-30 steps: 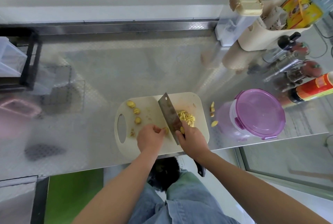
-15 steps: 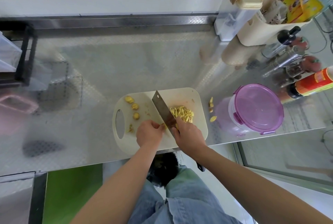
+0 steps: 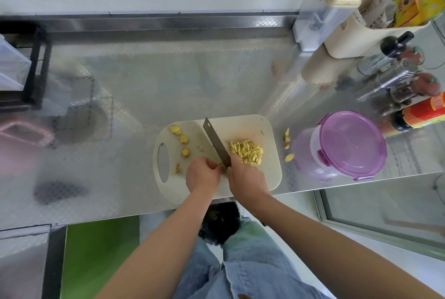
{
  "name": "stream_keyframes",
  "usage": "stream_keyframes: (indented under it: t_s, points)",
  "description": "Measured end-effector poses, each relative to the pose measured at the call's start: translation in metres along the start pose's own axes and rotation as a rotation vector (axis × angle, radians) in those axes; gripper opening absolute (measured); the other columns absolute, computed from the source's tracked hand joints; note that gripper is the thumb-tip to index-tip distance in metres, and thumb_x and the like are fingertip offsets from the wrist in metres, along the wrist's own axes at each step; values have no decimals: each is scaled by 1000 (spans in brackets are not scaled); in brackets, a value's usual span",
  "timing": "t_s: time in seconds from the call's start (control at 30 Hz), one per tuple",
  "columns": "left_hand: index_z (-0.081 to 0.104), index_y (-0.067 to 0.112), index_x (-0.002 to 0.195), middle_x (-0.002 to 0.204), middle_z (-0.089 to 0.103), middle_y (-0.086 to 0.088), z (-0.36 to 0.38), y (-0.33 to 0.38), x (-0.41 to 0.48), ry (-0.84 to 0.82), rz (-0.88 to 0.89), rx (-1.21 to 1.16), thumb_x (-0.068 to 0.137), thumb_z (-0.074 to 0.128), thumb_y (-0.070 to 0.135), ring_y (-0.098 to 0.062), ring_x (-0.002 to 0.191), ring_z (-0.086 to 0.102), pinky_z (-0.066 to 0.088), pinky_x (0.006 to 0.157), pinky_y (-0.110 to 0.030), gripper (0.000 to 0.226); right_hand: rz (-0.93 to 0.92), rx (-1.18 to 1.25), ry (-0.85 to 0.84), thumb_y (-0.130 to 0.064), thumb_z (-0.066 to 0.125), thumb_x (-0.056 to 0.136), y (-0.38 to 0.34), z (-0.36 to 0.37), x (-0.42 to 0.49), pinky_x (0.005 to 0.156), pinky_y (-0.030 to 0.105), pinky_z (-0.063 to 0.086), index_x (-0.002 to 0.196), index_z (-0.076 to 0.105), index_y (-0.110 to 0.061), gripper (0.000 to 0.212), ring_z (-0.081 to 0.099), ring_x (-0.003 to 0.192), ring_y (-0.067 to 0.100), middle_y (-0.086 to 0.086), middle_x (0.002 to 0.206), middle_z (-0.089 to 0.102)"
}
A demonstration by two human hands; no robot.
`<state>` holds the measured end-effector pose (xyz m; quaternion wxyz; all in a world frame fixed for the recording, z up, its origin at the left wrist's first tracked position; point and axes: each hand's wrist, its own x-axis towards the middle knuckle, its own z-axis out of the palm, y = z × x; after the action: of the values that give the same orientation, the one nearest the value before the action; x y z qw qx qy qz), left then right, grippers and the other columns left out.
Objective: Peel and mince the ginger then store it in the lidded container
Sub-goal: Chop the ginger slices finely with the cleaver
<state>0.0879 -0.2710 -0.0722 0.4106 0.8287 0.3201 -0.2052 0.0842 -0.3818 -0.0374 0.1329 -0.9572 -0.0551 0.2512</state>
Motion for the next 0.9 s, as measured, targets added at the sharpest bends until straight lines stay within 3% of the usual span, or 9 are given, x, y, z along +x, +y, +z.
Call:
stream_keyframes:
  t_s: [0.23, 0.4, 0.53, 0.67, 0.9]
  points:
    - [61, 21, 65, 69, 69, 2, 2, -5, -1, 6, 32, -35, 79, 73, 31, -19, 70, 64, 40, 57, -26, 21, -26, 113, 56, -26, 36, 102, 4, -9, 10, 58, 34, 38, 109, 41, -12, 17, 52, 68, 27, 9, 81, 58]
    - [62, 20, 67, 68, 69, 2, 4, -7, 1, 20, 18, -59, 77, 75, 30, -19, 70, 66, 53, 66, -33, 19, -35, 118, 72, -26, 37, 102, 13, -12, -3, 55, 32, 32, 103, 42, -12, 16, 47, 64, 25, 3, 72, 50]
    - [67, 18, 71, 69, 69, 2, 4, -6, 1, 22, 27, -47, 78, 74, 31, -19, 72, 65, 50, 65, -30, 17, -61, 86, 60, -27, 36, 102, 13, -12, -7, 48, 29, 24, 100, 38, -15, 12, 44, 63, 24, 2, 72, 48]
    - [67, 19, 71, 72, 70, 1, 3, -4, 0, 16, 22, -43, 80, 74, 31, -18, 74, 65, 46, 63, -27, 16, -49, 72, 48, -27, 37, 102, 12, -9, -6, 58, 32, 34, 108, 42, -13, 17, 48, 67, 25, 4, 77, 52]
    - [64, 23, 65, 72, 71, 1, 1, -2, -2, 14, 27, -42, 80, 75, 30, -19, 73, 65, 40, 59, -26, 19, -36, 54, 7, -26, 37, 102, 10, -6, -3, 60, 33, 36, 106, 41, -13, 14, 49, 68, 26, 4, 75, 49]
